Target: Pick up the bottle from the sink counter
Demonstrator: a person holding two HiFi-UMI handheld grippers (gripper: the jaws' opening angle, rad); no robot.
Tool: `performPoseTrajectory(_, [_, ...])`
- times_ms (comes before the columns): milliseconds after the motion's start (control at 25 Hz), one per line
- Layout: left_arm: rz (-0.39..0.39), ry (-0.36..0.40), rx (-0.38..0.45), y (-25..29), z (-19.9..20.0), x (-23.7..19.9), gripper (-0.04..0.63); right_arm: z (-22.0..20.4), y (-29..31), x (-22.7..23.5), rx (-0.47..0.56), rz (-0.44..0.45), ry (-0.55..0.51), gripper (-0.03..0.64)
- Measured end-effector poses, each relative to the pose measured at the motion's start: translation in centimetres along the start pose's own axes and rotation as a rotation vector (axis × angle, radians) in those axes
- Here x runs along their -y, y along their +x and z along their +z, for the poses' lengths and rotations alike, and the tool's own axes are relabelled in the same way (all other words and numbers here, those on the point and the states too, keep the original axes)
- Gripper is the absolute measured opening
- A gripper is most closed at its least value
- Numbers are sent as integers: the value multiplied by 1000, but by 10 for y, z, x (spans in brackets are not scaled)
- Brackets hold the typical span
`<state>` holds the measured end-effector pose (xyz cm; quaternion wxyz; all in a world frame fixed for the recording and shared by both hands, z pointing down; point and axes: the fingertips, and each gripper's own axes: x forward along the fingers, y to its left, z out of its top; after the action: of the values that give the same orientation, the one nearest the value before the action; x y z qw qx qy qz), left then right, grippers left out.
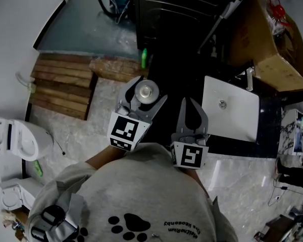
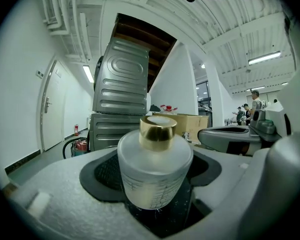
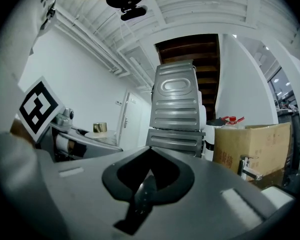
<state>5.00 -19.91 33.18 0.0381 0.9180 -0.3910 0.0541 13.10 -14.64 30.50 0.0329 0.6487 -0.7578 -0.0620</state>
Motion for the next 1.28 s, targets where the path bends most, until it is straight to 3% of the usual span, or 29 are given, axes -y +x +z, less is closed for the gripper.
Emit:
performPoseTrajectory(440, [43,16,59,-5,7,-6,351,3,11,-4,-7,0,23,0])
performPoseTrajectory(800, [35,5,47,-2,0,-7,351,-12,12,0,-39,4,-28,0])
performPoseTrajectory(1280, [23,5,16,0,-10,-13,351,-20,20,-8,-55,9,7,0])
